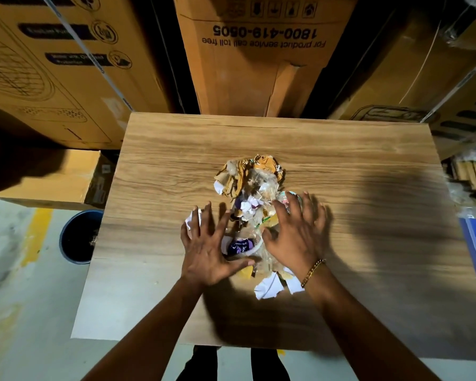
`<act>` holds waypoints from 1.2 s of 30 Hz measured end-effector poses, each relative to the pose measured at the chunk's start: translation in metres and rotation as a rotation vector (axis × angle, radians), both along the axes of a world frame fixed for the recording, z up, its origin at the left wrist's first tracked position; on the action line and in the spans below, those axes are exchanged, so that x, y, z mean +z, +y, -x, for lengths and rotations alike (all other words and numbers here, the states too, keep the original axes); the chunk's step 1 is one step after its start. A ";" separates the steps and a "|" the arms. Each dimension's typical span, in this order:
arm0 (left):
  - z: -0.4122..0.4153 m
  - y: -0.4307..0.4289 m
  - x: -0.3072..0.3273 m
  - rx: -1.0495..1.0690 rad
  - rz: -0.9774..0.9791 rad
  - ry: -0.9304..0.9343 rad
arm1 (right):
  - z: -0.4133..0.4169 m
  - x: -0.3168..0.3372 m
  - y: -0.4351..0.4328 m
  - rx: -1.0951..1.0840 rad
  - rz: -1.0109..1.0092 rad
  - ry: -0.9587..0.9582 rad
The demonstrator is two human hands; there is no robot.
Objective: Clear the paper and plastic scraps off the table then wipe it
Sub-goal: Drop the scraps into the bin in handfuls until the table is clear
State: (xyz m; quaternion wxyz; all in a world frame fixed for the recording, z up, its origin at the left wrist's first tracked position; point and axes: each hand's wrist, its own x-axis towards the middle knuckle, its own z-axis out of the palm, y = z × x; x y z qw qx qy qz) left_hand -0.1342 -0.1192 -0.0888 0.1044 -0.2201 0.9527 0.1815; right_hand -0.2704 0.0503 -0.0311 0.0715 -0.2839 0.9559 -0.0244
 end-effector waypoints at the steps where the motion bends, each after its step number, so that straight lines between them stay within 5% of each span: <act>1: 0.003 0.000 0.000 0.024 -0.011 -0.026 | 0.007 -0.001 0.001 0.013 -0.058 -0.064; 9: -0.006 0.034 0.001 0.025 -0.084 -0.061 | 0.008 -0.038 0.013 0.071 0.022 -0.256; 25: 0.009 0.092 -0.019 0.124 -0.096 0.169 | 0.000 -0.062 0.028 0.044 0.136 -0.150; 36: 0.013 0.075 -0.014 -0.025 -0.044 0.011 | 0.015 -0.049 0.016 0.074 0.346 0.003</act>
